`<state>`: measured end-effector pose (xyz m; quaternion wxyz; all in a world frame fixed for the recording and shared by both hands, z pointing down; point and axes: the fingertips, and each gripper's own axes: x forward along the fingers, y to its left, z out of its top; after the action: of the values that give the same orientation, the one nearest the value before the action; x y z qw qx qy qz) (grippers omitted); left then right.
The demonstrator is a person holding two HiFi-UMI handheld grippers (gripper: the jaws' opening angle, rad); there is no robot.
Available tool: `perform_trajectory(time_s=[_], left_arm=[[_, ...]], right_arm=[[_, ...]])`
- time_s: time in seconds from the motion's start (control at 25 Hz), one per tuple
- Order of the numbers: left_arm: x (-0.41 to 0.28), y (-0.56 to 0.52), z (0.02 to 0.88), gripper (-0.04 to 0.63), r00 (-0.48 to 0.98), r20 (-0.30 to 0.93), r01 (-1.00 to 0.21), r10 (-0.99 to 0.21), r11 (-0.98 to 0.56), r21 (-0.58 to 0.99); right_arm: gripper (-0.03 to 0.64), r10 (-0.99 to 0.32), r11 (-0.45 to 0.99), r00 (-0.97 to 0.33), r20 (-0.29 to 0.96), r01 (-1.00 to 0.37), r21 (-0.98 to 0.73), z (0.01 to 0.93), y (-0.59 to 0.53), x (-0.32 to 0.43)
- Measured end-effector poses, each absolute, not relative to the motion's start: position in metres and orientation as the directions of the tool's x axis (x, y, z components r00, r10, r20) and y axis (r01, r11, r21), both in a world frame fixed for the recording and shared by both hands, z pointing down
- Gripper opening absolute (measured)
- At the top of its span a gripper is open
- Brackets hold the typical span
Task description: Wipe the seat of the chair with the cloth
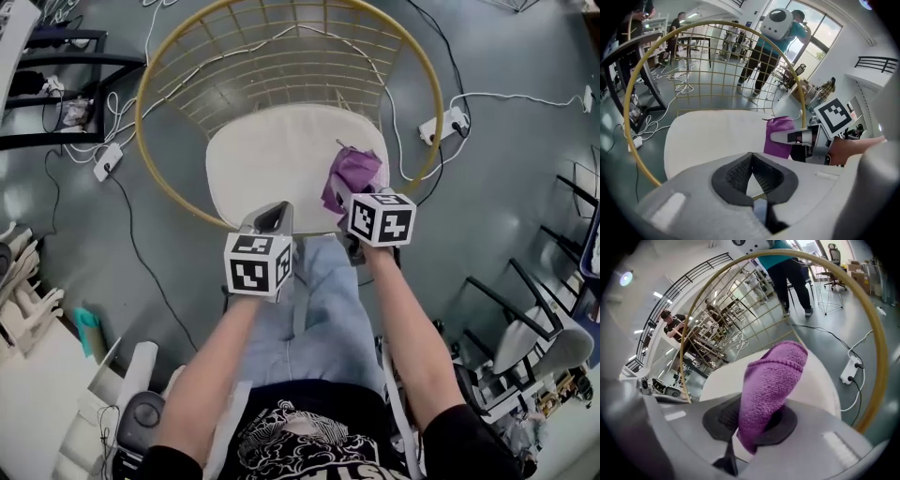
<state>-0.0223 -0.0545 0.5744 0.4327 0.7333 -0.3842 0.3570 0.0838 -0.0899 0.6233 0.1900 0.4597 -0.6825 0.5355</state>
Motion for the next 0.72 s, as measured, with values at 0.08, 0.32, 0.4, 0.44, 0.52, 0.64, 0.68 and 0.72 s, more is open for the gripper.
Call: perform_trajectory(time_s=[0.08, 0.32, 0.4, 0.44, 0.52, 0.64, 0.68, 0.72], left_arm=[[-0.041, -0.051, 0.576, -0.002, 0.438, 0.860, -0.882, -0.262, -0.311, 0.354], [-0.102, -0.040, 0.579, -0.002, 0.405, 0.868, -0.905, -0.287, -0.261, 0.336], [-0.126, -0.038, 0.578, -0.002, 0.398, 0.869, -0.909, -0.293, -0.251, 0.332], [-0.137, -0.037, 0.578, -0.002, 0.395, 0.870, -0.911, -0.296, -0.246, 0.330], [-0.160, -0.036, 0.577, -0.002, 0.389, 0.871, -0.915, -0.301, -0.238, 0.327], [-0.190, -0.035, 0.580, -0.003, 0.382, 0.872, -0.918, -0.304, -0.232, 0.321], [-0.198, -0.034, 0.581, -0.002, 0.381, 0.873, -0.919, -0.305, -0.229, 0.321], [-0.205, -0.033, 0.581, -0.003, 0.381, 0.873, -0.919, -0.305, -0.227, 0.322]], right_arm=[[0.057, -0.409, 0.047, -0.546, 0.731, -0.812, -0.581, 0.620, -0.089, 0.053], [0.057, -0.343, 0.155, -0.647, 0.681, -0.754, -0.638, 0.614, -0.081, -0.050], [0.057, -0.321, 0.188, -0.677, 0.662, -0.731, -0.656, 0.611, -0.079, -0.085], [0.057, -0.311, 0.204, -0.691, 0.653, -0.719, -0.664, 0.609, -0.079, -0.101], [0.057, -0.296, 0.228, -0.712, 0.637, -0.700, -0.676, 0.608, -0.080, -0.131], [0.057, -0.285, 0.251, -0.731, 0.620, -0.681, -0.688, 0.607, -0.083, -0.168], [0.057, -0.280, 0.256, -0.737, 0.615, -0.675, -0.692, 0.607, -0.083, -0.178], [0.057, -0.275, 0.260, -0.743, 0.611, -0.669, -0.696, 0.607, -0.082, -0.187]])
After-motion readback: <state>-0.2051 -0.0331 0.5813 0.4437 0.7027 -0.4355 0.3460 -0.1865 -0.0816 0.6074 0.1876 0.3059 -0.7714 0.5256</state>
